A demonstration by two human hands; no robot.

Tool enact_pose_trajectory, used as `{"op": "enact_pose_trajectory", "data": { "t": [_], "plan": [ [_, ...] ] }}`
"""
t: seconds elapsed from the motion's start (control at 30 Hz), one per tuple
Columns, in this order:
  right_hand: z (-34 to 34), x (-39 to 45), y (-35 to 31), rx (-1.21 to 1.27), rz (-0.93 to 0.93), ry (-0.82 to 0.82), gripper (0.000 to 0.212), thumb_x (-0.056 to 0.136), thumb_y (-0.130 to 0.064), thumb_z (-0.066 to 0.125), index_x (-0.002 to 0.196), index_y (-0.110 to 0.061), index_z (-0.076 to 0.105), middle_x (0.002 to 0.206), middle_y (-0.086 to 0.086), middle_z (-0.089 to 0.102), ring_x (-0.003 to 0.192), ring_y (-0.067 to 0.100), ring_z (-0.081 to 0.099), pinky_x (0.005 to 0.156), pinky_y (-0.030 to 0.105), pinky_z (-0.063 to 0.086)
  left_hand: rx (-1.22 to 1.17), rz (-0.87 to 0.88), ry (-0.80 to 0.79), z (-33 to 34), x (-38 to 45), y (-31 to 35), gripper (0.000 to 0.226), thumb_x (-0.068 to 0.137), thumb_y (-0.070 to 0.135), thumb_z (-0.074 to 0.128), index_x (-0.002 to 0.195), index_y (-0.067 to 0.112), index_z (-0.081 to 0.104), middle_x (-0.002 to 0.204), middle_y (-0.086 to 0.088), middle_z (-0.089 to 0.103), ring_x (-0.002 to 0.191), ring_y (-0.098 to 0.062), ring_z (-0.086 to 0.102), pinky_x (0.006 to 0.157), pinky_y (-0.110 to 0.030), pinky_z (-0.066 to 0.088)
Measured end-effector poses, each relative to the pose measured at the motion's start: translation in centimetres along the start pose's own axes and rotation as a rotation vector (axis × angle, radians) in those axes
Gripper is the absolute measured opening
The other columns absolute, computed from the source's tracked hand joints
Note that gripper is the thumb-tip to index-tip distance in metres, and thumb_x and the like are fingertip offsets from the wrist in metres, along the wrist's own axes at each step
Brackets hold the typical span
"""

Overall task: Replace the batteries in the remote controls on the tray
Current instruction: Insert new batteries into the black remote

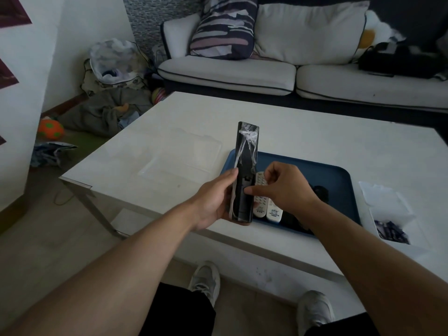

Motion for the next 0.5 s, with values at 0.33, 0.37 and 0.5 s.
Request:
{"op": "enact_pose_trajectory", "data": {
  "t": [0.33, 0.37, 0.5],
  "plan": [
    [1.3, -0.2, -0.3, -0.144, -0.055, -0.028, 0.028, 0.076, -0.040, 0.085, 0.080, -0.023, 0.063, 0.068, -0.007, 0.057, 0.054, 0.005, 0.049, 0.050, 0.022, 0.040, 0.072, 0.016, 0.343, -1.6, 1.0, 0.1, 0.022, 0.090, 0.024, 0.073, 0.111, 0.019, 0.070, 0.075, -0.005, 0.064, 0.064, -0.020, 0.057, 0.065, -0.037, 0.051],
    [1.5, -0.1, -0.2, -0.179, -0.053, -0.049, 0.025, 0.078, -0.039, 0.084, 0.080, -0.026, 0.063, 0.071, -0.008, 0.060, 0.059, 0.007, 0.053, 0.054, 0.025, 0.044, 0.109, 0.006, 0.416, -2.2, 1.0, -0.1, 0.024, 0.085, 0.023, 0.077, 0.107, 0.019, 0.070, 0.078, -0.006, 0.065, 0.066, -0.022, 0.057, 0.066, -0.036, 0.047],
    [2.2, 0.4, 1.3, -0.338, 0.002, -0.151, 0.021, 0.079, -0.037, 0.082, 0.083, -0.028, 0.063, 0.080, -0.011, 0.063, 0.073, 0.006, 0.059, 0.074, 0.033, 0.055, 0.359, 0.032, 0.600, -3.9, 0.9, -0.3, 0.077, 0.081, 0.018, 0.076, 0.149, 0.030, 0.042, 0.124, 0.001, 0.058, 0.112, -0.024, 0.059, 0.084, -0.030, 0.045]
  ]
}}
Point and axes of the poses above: each hand's wrist, its own x-axis towards the middle knuckle, its own z-axis out of the palm, y = z × x, the point moved 5 cm from there along x, towards the middle knuckle
